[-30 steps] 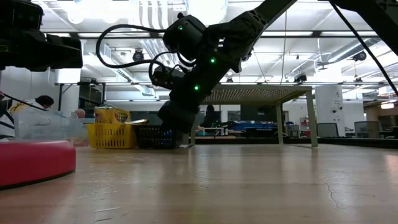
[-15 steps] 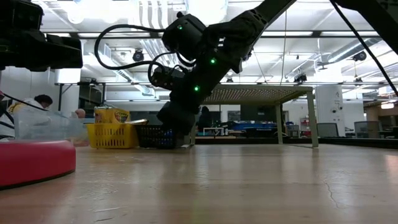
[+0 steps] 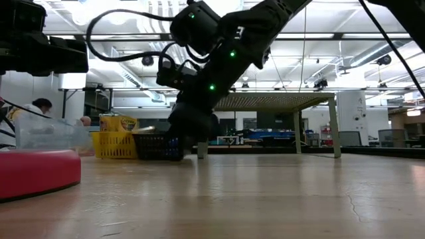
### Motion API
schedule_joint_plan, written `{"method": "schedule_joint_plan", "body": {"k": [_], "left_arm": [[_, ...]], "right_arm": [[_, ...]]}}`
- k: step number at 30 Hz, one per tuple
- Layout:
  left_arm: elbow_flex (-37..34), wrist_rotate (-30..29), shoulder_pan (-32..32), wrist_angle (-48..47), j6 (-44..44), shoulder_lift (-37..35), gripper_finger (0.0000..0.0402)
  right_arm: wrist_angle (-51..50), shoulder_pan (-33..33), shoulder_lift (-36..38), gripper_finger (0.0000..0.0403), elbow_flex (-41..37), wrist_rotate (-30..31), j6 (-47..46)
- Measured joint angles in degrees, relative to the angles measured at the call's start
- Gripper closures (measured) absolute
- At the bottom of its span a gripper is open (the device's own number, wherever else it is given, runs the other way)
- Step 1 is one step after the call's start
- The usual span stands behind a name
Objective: Pick & Place Office Desk Supplies
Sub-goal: Put the black bin with the spring rubberbands on the shelf
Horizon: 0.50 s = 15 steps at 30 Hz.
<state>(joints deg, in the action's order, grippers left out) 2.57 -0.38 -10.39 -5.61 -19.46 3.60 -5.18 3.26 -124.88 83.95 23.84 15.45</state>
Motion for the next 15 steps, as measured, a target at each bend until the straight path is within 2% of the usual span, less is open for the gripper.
{"method": "schedule_joint_plan", "body": {"k": [15], "left_arm": [[0.0,0.0,-0.02,0.02,0.0,0.0,0.0382]], "right_arm": [[-5.63,6.44,2.59,0.039,-0.05,-0.33,-7.61]]}}
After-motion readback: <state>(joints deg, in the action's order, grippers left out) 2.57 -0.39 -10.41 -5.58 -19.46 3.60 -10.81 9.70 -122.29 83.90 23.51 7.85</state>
